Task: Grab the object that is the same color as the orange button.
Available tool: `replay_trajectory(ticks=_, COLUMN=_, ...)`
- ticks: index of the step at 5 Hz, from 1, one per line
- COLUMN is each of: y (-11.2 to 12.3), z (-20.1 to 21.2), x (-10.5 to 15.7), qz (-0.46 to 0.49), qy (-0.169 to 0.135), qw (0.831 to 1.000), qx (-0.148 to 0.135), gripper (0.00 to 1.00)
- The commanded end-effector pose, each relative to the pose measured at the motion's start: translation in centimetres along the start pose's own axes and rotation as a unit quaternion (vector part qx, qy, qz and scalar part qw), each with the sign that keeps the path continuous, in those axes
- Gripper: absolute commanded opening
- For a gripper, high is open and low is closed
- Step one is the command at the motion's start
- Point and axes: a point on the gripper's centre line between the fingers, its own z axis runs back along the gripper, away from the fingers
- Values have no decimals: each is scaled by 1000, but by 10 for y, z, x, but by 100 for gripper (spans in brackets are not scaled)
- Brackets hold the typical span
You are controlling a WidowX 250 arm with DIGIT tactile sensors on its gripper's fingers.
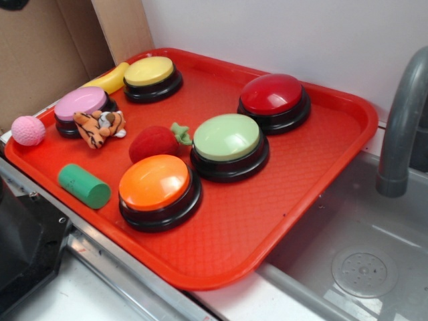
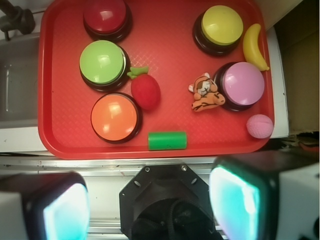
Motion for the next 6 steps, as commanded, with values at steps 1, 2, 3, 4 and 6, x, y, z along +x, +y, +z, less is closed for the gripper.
replay_trajectory(ticks=1, y=0, z=0, x=0, qz=0, qy=0, qw=1000, qx=0, gripper=100)
replay_trajectory(ticks=2, y=6, z=-18, x=8, qz=72, qy=-25, qw=997, qx=8, gripper=100)
replay_trajectory(ticks=3, y=16, z=-36, x=16, qz=129, qy=-41, qw=991, qx=7, gripper=100)
replay_trajectory(ticks=4, y=36, z=-63, x=24, qz=242, qy=-64, qw=967, qx=45, gripper=100)
replay_trajectory(ticks=6, y=77, z=-129, x=37, qz=381, qy=-81, qw=917, qx=79, gripper=100)
